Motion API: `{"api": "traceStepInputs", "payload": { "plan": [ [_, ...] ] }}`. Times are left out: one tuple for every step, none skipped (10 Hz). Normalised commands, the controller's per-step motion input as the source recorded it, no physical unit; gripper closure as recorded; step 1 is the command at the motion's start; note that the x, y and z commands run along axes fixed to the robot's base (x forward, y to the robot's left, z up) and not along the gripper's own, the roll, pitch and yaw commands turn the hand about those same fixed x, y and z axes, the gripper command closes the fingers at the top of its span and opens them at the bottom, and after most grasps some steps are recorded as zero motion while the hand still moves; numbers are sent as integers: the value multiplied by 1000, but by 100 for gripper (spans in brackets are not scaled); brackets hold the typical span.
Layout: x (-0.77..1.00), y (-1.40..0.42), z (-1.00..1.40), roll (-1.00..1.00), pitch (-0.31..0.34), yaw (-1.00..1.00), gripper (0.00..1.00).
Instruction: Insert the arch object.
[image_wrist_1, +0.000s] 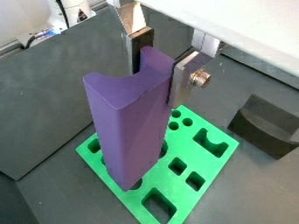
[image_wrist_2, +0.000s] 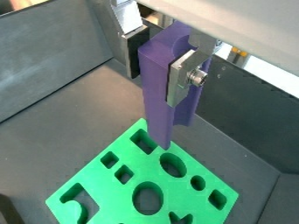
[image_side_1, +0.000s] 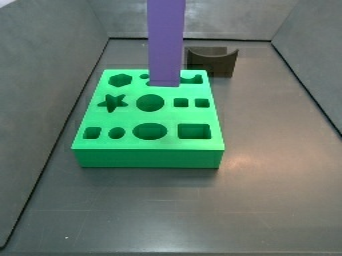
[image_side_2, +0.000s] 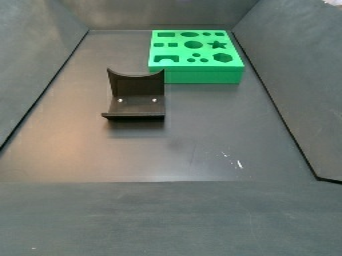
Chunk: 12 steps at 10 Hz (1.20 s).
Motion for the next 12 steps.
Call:
{"api": "traceStepInputs", "payload": {
  "plan": [
    [583,291,-274,39,0,-609,100],
    [586,311,-211,14,0,-603,100],
    [583,286,-209,19,0,-637,100],
    [529,311,-191,6,0,-646,100],
    [477,434,-111,0,0,-557,100],
    [423,517,-120,0,0,-463,100],
    [260,797,-89,0,0,-189,100],
    [277,763,-40,0,0,-237,100],
    [369,423,-46,0,0,-574,100],
    [266,174,0,0,0,-849,100],
    [100,63,0,26,-13,-954,100],
    [54,37,0,63,-16,-966,100]
  ]
}}
